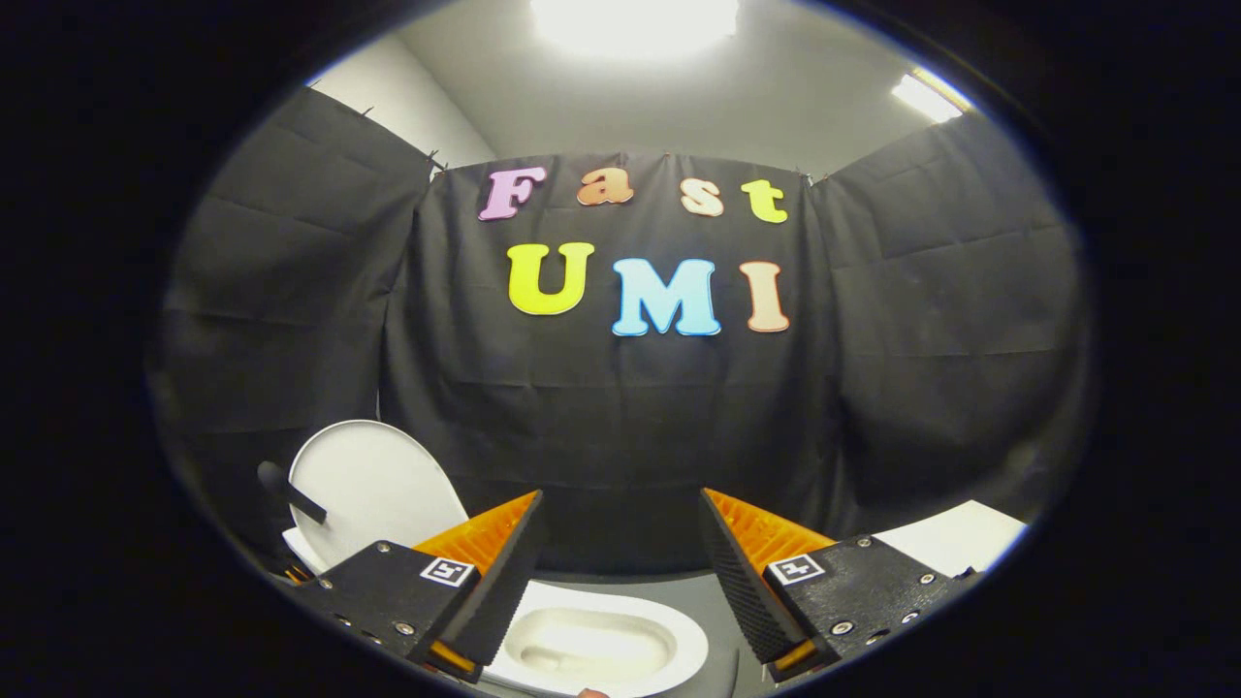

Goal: Open the toilet lid.

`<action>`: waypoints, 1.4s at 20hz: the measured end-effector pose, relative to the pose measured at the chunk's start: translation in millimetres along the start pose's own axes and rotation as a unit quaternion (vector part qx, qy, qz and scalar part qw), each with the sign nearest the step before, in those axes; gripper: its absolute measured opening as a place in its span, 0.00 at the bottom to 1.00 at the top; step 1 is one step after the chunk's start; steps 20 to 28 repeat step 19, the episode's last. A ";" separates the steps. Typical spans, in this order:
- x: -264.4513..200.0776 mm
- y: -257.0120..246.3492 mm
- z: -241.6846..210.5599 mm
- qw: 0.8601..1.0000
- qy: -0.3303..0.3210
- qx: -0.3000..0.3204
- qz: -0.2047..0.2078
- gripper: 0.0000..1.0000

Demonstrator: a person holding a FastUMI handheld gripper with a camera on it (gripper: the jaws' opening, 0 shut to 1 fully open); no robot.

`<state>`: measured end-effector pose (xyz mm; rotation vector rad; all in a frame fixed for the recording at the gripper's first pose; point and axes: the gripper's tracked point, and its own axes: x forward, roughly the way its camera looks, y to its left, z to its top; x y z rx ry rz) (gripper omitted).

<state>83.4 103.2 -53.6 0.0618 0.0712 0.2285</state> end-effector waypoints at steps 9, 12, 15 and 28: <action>-66.1 -76.7 -11.1 0.998 0.017 -0.030 -0.062 0.95; -80.3 -72.8 -14.7 0.997 0.025 -0.043 -0.054 0.94; -91.1 -71.4 -12.0 0.998 0.029 -0.033 -0.051 0.94; -101.7 -76.4 1.0 0.996 0.031 -0.051 -0.072 0.94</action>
